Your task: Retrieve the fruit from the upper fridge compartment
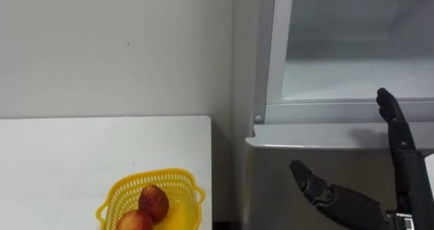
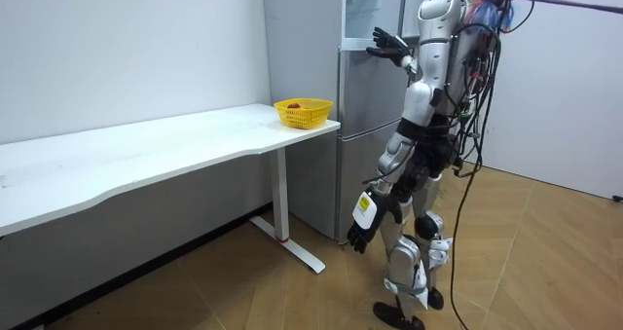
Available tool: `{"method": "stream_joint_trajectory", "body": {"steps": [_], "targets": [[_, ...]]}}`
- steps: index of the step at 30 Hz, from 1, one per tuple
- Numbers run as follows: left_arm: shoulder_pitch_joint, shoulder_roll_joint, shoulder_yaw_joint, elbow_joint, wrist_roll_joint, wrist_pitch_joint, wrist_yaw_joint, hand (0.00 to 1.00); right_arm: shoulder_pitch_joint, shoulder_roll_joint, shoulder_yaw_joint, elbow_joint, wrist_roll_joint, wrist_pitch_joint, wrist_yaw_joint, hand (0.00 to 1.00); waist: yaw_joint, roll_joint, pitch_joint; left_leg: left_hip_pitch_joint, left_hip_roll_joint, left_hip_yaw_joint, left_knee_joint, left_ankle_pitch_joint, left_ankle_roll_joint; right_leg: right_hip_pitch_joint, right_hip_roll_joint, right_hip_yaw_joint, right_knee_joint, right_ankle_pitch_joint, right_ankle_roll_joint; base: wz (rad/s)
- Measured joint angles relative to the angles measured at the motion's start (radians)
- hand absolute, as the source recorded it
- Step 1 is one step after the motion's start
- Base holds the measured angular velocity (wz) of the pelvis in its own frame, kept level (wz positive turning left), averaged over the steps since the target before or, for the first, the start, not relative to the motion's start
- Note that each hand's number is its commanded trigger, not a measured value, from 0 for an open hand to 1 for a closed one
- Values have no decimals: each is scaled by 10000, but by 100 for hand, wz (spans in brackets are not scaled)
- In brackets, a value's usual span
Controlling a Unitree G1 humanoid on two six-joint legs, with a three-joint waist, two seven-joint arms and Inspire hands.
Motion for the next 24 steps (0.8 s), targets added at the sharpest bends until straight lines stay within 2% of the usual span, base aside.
{"method": "stream_joint_trajectory", "body": {"steps": [6,10,14,17,19,21,24], "targets": [[21,-50,-28,-11,-221,90,6,0,516,1,-78,759,-442,-555,-136,0,-21,-40,-35,39,31,4,109,-94,9,60,-23,15,118,0,1,0],[177,-50,-36,-179,-202,183,80,0,467,17,-146,1438,-650,-926,-207,0,-162,-1,-78,104,36,-16,263,-157,47,204,-86,-6,127,5,10,2],[338,-62,-24,-248,-187,271,211,0,968,164,-148,1740,-611,-930,-309,0,-288,27,-97,106,33,-18,313,-167,56,210,-98,11,142,9,17,0],[385,-85,-14,-347,-198,391,211,0,1842,458,-149,2639,-326,-248,-252,0,-288,85,-126,88,31,43,312,-164,57,100,-98,74,162,5,20,-7],[472,-195,27,-503,-202,391,209,0,2342,508,-171,3057,-18,430,-189,0,-251,149,-112,45,50,285,273,-157,57,-111,-82,313,183,-6,24,-29],[517,-267,25,-535,-208,391,199,0,2486,507,-258,3055,87,493,-209,0,-414,310,-105,23,38,353,219,-154,62,-193,-76,415,209,-14,35,-21],[553,-203,36,-530,-214,391,200,0,2451,505,-495,2997,184,492,-435,0,-524,237,-108,88,46,556,77,-127,32,-302,5,608,347,-74,26,-15]]}}
